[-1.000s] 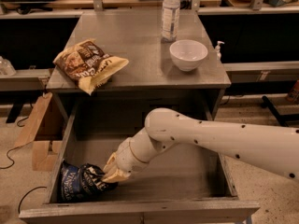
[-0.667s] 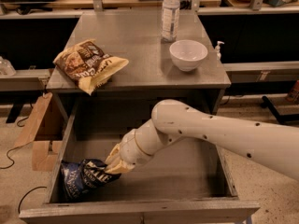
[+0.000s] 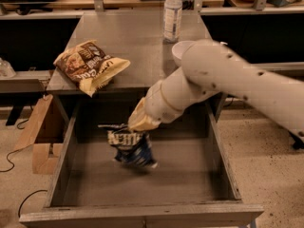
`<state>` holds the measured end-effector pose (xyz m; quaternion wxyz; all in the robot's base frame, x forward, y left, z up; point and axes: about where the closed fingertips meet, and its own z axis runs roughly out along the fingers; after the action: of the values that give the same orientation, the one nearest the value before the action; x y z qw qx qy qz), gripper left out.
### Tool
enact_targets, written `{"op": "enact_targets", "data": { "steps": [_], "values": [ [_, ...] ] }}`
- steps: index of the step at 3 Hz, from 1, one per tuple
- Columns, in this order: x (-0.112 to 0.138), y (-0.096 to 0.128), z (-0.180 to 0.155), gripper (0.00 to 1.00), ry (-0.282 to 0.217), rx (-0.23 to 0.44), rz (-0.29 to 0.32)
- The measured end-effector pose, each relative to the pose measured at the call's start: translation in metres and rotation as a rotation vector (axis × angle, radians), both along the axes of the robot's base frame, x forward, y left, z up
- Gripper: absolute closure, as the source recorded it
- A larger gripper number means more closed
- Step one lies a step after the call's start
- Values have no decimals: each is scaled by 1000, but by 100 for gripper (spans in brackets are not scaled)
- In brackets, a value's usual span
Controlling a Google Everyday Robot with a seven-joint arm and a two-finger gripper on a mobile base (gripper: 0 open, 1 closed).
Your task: Pick blue chip bag from top drawer and place on counter
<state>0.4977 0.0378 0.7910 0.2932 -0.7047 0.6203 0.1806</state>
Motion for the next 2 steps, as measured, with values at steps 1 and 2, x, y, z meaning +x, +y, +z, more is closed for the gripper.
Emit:
{"op": "enact_targets", "data": {
  "steps": [1,2],
  "values": [
    [16,-31,84,100,-103,-61,-62],
    [22,-58,175,100,-216,-117,-133]
  ]
}}
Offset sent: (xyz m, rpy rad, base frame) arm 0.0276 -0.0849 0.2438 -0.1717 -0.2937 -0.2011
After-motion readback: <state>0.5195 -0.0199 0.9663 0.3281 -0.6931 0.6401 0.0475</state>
